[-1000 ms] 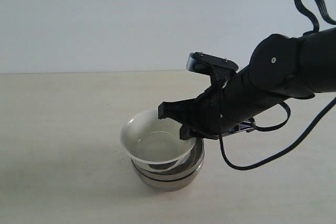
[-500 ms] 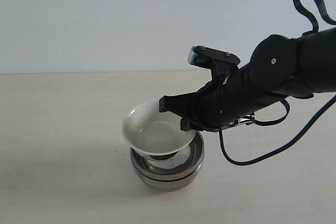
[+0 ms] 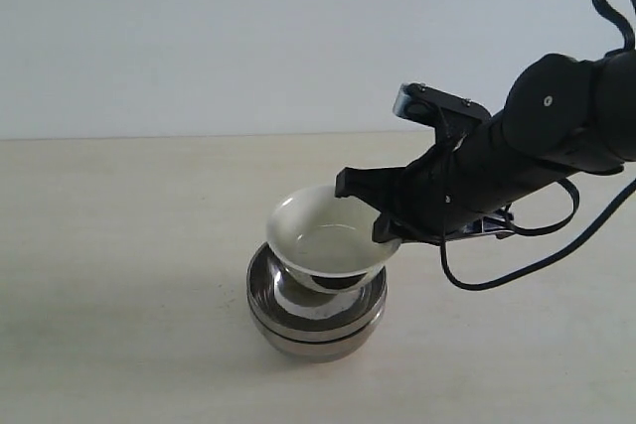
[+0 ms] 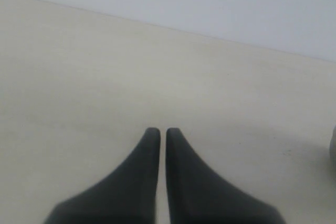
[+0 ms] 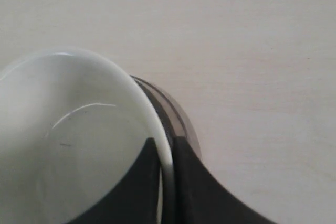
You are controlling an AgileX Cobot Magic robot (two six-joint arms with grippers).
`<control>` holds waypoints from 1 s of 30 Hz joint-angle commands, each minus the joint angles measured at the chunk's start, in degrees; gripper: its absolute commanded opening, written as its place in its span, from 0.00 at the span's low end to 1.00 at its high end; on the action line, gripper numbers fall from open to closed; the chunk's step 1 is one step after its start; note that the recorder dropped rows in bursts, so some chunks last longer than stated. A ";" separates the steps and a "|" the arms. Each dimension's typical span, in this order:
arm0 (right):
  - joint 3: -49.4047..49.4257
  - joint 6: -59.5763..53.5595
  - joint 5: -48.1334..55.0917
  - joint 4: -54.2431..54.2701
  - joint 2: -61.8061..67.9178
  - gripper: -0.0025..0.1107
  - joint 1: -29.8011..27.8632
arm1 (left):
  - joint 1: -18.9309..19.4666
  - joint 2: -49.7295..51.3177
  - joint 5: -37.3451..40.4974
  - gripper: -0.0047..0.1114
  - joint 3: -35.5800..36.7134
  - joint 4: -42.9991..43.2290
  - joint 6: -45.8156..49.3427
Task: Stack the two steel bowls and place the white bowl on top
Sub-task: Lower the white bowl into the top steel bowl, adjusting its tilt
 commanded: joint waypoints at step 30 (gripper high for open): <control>0.06 -4.93 -0.64 5.82 4.34 0.02 -0.18 | 0.11 -0.19 0.00 0.07 0.15 -0.22 0.39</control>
